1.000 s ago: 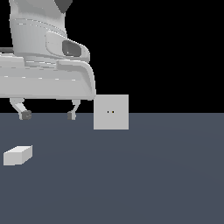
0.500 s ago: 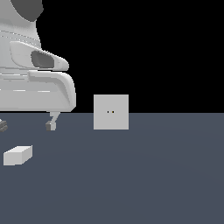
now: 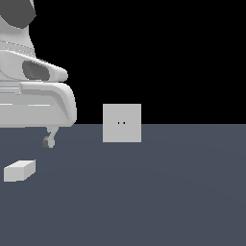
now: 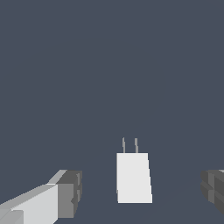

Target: Plug the charger into the wall socket.

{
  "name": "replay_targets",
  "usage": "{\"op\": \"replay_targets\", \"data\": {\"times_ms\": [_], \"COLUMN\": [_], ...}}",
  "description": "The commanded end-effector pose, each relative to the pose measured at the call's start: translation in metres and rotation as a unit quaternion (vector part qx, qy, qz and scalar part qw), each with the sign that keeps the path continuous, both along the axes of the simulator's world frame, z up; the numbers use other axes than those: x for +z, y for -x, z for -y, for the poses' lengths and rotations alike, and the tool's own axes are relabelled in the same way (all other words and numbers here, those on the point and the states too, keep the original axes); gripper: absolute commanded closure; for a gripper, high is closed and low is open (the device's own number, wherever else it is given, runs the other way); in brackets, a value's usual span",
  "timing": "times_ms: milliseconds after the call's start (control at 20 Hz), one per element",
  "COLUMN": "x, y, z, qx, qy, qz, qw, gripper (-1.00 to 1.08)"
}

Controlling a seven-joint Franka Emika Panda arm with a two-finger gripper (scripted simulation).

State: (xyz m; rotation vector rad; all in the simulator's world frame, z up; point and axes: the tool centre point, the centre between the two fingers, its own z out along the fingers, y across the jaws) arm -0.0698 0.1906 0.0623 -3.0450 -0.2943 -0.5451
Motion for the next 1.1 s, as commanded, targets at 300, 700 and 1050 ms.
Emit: {"op": "replay_targets", "data": {"times_ms": [300,700,1050], "x": [-0.013,-0.045,-0.051], "y": [0.0,0.0,0.0], "z": [0.0,0.0,0.0], "qx": [0.0,0.0,-0.001], "qy": [0.0,0.0,0.0], "qz": [0.0,0.001,0.001], "qw": [1.0,1.0,1.0], "gripper": [-0.92,-0.92,1.08]}}
